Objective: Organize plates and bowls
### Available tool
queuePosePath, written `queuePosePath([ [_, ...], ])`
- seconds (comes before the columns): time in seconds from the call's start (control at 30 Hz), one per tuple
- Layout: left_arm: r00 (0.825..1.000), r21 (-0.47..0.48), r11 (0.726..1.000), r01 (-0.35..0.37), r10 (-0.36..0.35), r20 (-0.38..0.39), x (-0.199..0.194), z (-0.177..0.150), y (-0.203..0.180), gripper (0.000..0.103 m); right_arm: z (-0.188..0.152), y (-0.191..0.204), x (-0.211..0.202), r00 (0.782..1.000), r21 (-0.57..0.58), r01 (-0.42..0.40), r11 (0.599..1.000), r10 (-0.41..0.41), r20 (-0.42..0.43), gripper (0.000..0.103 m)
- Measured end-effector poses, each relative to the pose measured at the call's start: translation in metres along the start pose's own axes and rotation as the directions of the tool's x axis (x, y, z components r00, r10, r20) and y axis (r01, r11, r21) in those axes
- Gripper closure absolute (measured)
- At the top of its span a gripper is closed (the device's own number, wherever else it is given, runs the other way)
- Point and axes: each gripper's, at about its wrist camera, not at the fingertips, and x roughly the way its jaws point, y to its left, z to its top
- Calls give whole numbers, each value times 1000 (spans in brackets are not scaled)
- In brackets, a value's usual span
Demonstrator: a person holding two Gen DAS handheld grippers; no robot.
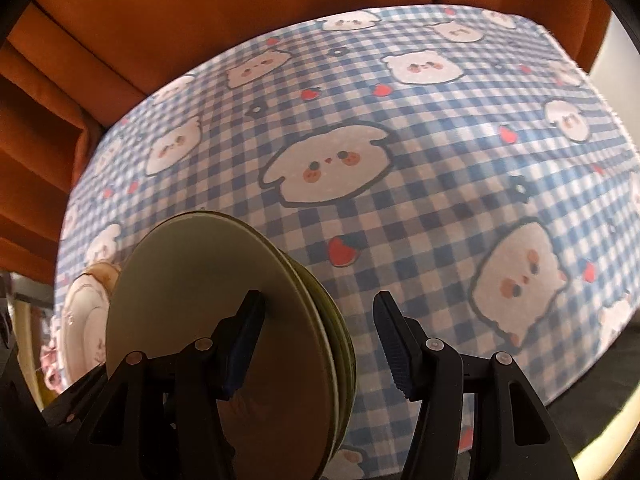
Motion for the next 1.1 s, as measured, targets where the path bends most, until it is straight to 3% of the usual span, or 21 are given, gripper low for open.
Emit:
queuePosePath([
  [0.17,998,-28,998,-59,60,6,-2,-1,-4,49,4,-11,7,993,12,-110,994,111,-33,44],
  [0.37,993,-73,991,-115,116,10,-4,-4,-9,49,10,-19,18,968,34,-226,973,229,-107,46],
  [0.5,990,-105,985,-139,141,11,-5,-7,-11,49,12,-17,17,954,6,-271,962,270,-127,60],
  [0.73,988,-153,976,-152,155,7,-8,-12,-14,51,13,-9,9,967,-84,-233,969,222,-125,61],
  [0.87,993,-195,974,-116,116,-11,-9,-18,-13,55,13,-7,10,969,-102,-224,969,211,-129,61],
  [1.1,993,-198,973,-119,120,-5,-23,-23,-20,55,6,-14,-4,969,-96,-217,971,203,-141,61],
])
